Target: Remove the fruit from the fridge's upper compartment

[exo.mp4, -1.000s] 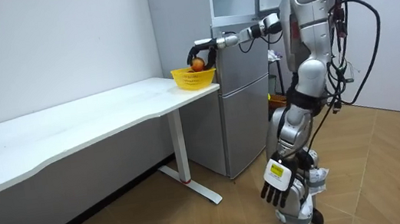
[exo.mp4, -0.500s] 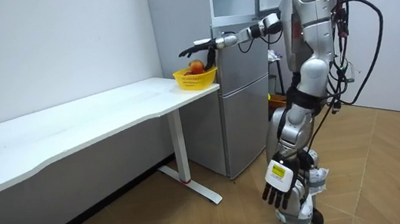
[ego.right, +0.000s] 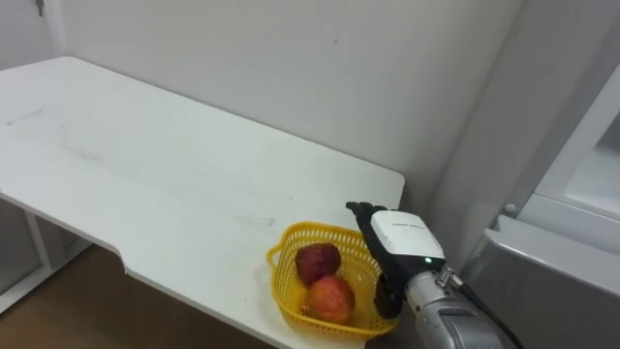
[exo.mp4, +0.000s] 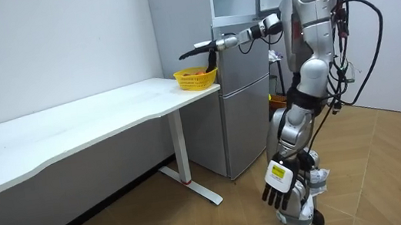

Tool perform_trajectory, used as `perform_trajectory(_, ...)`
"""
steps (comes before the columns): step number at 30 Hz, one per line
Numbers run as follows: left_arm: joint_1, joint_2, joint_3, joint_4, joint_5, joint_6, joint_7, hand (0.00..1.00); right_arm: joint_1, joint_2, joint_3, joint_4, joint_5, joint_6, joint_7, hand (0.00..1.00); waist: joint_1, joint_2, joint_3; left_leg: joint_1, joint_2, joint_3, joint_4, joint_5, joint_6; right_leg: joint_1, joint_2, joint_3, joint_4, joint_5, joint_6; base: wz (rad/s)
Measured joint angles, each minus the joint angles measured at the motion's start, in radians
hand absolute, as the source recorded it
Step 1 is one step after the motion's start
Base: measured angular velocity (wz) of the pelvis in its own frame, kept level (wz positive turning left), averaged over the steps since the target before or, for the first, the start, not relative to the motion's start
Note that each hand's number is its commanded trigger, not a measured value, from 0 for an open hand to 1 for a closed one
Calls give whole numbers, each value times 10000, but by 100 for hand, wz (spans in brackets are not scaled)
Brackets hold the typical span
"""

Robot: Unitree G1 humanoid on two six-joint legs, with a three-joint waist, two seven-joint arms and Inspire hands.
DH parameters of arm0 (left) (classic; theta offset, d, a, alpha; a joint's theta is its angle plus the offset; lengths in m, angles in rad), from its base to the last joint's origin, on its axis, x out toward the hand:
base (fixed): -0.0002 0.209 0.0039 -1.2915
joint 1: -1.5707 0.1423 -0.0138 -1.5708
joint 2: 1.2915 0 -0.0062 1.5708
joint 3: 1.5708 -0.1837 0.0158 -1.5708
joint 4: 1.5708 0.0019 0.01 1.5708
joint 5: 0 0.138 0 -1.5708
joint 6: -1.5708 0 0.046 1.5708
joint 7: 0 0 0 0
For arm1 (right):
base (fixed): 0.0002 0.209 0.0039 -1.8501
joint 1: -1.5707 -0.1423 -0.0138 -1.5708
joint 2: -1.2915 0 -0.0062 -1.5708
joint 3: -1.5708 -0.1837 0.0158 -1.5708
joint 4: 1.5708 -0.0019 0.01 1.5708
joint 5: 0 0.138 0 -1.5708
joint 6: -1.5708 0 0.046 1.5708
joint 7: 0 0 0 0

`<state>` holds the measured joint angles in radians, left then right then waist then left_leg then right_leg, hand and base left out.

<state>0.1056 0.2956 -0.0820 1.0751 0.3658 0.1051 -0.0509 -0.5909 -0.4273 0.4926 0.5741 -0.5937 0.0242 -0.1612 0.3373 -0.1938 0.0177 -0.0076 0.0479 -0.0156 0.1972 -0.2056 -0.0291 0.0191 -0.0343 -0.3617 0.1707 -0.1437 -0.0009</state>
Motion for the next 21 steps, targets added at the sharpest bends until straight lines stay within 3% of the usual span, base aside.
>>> perform_trajectory(11, 46, -5, -4, 54, -17, -6, 393, 0, 0, -5, -33, -711, 484, -17, -118, 0, -172, -13, -9, -6, -6, -10, 38, 2, 2, 25, -1, 32, 6, 0, 0, 0)
perform_trajectory(21, 150, -113, 10, 50, -11, -104, 491, 0, 81, 15, -769, -3145, 1229, -523, -598, 0, -577, 104, 46, 16, -12, -25, 67, 1, 2, 84, -3, 24, -10, 1, -2, 0)
